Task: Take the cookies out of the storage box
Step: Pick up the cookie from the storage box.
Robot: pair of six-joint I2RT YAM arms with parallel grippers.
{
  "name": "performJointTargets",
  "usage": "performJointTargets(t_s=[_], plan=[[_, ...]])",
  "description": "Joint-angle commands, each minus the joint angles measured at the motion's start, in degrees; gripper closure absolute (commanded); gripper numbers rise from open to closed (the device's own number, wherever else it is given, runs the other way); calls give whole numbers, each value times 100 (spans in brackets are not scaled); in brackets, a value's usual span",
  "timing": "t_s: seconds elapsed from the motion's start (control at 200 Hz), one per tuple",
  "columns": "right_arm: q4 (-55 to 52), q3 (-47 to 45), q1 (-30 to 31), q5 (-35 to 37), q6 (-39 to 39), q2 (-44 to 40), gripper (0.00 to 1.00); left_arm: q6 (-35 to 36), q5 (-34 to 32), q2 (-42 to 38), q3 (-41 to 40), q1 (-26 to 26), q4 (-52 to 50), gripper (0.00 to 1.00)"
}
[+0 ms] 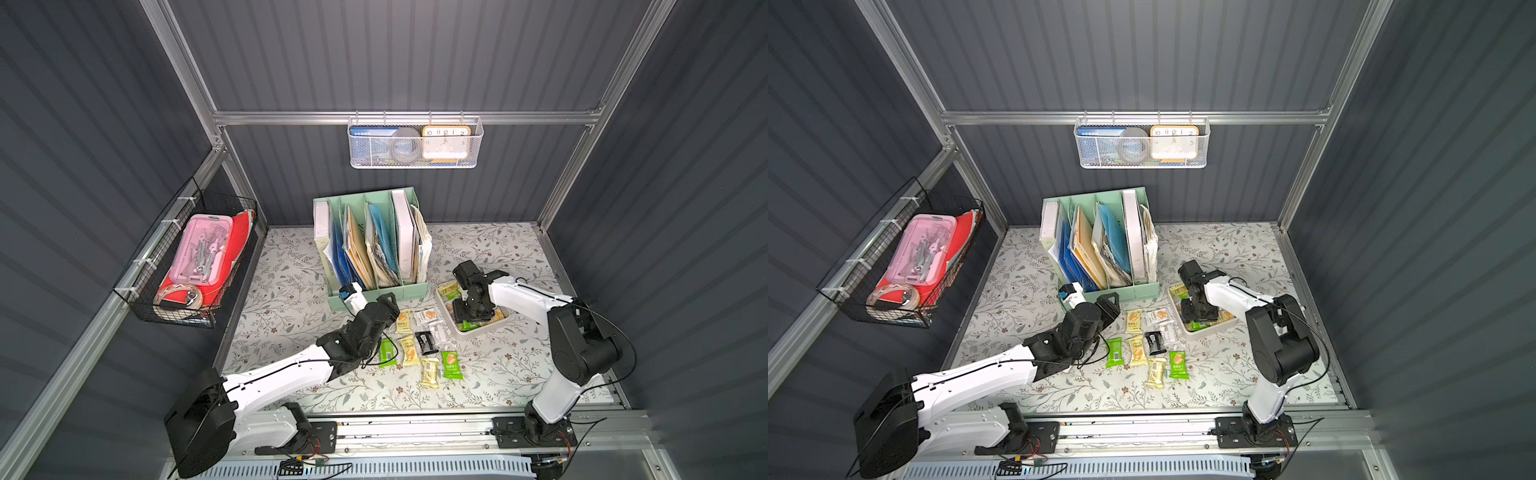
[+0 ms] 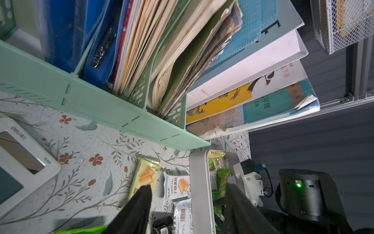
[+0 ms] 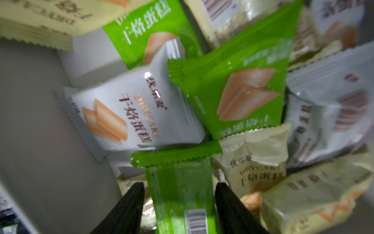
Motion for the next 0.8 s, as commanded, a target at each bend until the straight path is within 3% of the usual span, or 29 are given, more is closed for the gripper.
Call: performJointTargets(t_s=[0.0,0.465,0.795], plan=[[-11,-40,-22,107,-76,66,40,85,68,38,-74,45,81,37],[-23,12,-22,210,-96,8,53,51,44,-32,-55,49,30,38],[-263,46,-14,82,-99,-766,56,43,66,-32,-47,62,55,38]])
